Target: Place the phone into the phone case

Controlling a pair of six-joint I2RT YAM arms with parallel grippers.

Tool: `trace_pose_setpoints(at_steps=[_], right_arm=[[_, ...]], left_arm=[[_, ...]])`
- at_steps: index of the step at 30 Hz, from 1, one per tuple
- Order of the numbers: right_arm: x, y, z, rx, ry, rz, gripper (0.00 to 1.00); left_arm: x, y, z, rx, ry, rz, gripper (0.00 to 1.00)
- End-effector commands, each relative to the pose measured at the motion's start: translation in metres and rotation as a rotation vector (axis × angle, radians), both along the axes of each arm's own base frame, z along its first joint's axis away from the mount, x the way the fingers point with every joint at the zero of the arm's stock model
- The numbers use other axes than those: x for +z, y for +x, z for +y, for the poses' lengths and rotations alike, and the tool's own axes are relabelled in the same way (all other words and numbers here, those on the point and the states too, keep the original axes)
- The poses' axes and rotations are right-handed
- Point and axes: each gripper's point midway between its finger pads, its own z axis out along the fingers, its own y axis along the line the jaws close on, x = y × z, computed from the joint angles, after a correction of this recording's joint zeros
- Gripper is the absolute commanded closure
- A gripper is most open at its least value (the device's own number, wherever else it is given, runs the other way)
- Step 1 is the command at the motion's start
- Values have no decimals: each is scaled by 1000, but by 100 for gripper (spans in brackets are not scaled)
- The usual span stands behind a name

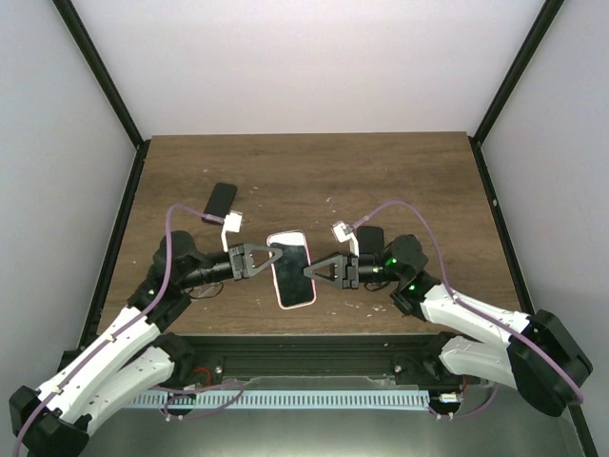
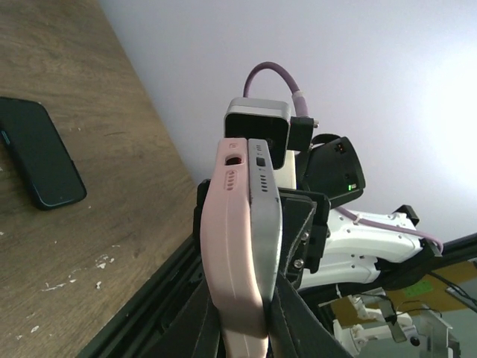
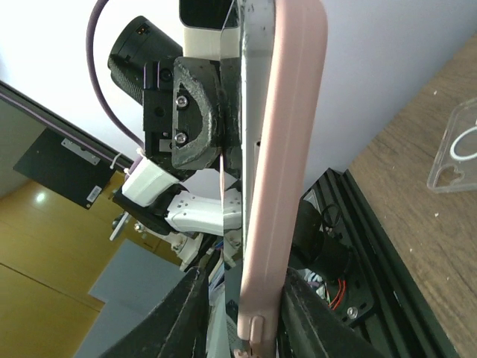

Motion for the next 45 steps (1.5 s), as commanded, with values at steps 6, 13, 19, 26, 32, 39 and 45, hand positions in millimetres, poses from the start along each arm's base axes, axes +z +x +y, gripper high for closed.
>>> trace_pose_setpoints(at_steps=[6,13,19,26,32,39,45], right_arm=[[28,-8,-4,16,76,-93,88],[24,-17,-9,26,66,-162,90],[15,-19,-10,28,45,-163,90],[13,-18,-11,17,44,-158,90],[12,-16,-10,11,36,-139,80],[32,-15,-12,1,82,-117,69],[34,-7,-9,-28,87,-88,67]], left_arm=[[-6,-3,-1,-21,-18,-11,82],[16,-4,0,-15,-69,-1,54],[29,-5,2,-6,-130,-6,56],[20,-2,-1,-15,-136,20,74],[14,-2,-3,-27,-111,5,98],[3,-1,-8,-55,-52,-36,100],[15,-12,-17,-165,-94,-69,100]])
